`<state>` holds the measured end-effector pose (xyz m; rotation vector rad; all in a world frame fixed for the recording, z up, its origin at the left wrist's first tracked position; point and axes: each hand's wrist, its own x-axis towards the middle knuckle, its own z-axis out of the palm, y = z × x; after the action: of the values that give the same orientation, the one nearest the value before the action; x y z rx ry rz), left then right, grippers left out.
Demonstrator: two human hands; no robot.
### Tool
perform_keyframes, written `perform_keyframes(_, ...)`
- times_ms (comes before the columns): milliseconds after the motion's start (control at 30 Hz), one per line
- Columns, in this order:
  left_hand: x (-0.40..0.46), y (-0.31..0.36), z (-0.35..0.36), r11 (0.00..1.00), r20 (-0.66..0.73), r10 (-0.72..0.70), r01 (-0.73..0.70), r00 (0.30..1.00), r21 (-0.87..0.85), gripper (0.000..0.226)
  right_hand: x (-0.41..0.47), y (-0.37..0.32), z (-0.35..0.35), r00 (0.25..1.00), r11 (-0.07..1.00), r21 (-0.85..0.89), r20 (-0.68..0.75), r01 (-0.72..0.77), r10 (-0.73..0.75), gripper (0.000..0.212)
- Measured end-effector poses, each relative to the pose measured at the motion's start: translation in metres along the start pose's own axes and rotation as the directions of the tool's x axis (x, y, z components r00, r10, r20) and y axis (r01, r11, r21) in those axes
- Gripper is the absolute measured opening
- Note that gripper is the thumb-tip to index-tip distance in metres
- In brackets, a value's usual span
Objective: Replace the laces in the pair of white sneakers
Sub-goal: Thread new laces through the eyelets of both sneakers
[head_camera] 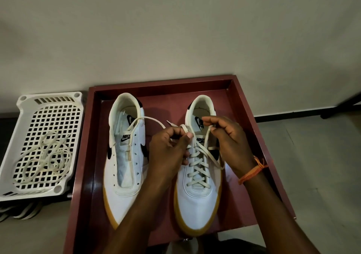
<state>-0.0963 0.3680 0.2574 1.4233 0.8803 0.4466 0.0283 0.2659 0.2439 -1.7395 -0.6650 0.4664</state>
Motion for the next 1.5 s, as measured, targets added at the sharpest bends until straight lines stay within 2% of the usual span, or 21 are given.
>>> perform_keyframes(100,0.002,0.001,-0.003,1.000,0.033,-0.028,0.029,0.999,-0.009,0.012,0.000,0.002,-0.003,0.999,0.999,0.015,0.012,-0.034,0.034,0.036)
perform_keyframes(267,0.003,0.000,-0.004,0.996,0.008,-0.087,0.087,0.996,-0.030,0.013,0.001,0.002,-0.001,1.000,1.000,-0.008,0.003,-0.005,0.005,0.036)
perform_keyframes(433,0.003,-0.005,-0.001,0.999,-0.008,0.040,-0.040,0.999,-0.007,0.012,0.000,0.004,0.001,1.000,1.000,-0.021,0.003,0.020,-0.020,0.037)
perform_keyframes(633,0.003,-0.002,-0.003,0.988,0.024,0.060,-0.056,0.998,-0.143,0.012,0.000,0.005,-0.001,0.998,0.995,-0.080,0.010,0.058,-0.058,0.036)
perform_keyframes(700,0.007,0.003,-0.010,0.971,-0.078,0.077,-0.093,0.994,-0.221,0.011,0.000,0.008,-0.002,0.996,0.986,-0.141,0.016,0.086,-0.085,0.036)
perform_keyframes(767,0.015,0.008,-0.025,0.942,-0.251,0.115,-0.186,0.961,-0.280,0.011,0.000,0.011,-0.002,0.993,0.977,-0.176,0.025,0.117,-0.114,0.036)
perform_keyframes(833,0.020,0.011,-0.036,0.943,-0.339,0.131,-0.223,0.932,-0.248,0.018,0.001,0.011,-0.001,0.992,0.977,-0.173,0.023,0.127,-0.125,0.036)
perform_keyframes(900,0.017,0.011,-0.033,0.978,-0.275,0.085,-0.133,0.958,-0.162,0.032,0.000,0.008,-0.001,0.994,0.984,-0.138,0.022,0.109,-0.107,0.036)
perform_keyframes(1000,0.006,0.005,-0.017,0.999,-0.063,-0.024,0.027,0.998,0.039,0.047,0.001,0.003,-0.006,0.999,1.000,-0.003,0.039,0.019,-0.019,0.036)
perform_keyframes(1033,0.004,0.003,-0.013,0.993,-0.020,-0.014,0.016,1.000,0.115,0.043,0.001,0.002,-0.010,0.998,0.998,0.052,0.059,-0.016,0.013,0.035)
perform_keyframes(1100,0.003,0.001,-0.008,0.984,0.005,0.067,-0.067,0.998,0.162,0.026,0.001,0.000,-0.015,0.991,0.982,0.162,0.106,-0.095,0.078,0.035)
perform_keyframes(1200,0.001,0.001,-0.006,0.985,-0.032,0.144,-0.140,0.989,0.101,0.010,0.000,-0.002,-0.018,0.987,0.975,0.182,0.119,-0.128,0.107,0.038)
perform_keyframes(1267,0.001,0.002,-0.006,0.992,-0.066,0.122,-0.120,0.990,0.029,0.010,0.000,-0.001,-0.017,0.988,0.979,0.167,0.120,-0.114,0.095,0.037)
perform_keyframes(1400,0.013,0.011,-0.026,0.964,-0.282,0.058,-0.127,0.958,-0.234,0.016,0.002,0.000,-0.017,0.990,0.980,0.173,0.123,-0.093,0.072,0.036)
perform_keyframes(1500,0.016,0.014,-0.036,0.949,-0.302,0.073,-0.159,0.950,-0.271,0.017,0.001,-0.001,-0.018,0.991,0.984,0.161,0.120,-0.079,0.060,0.035)
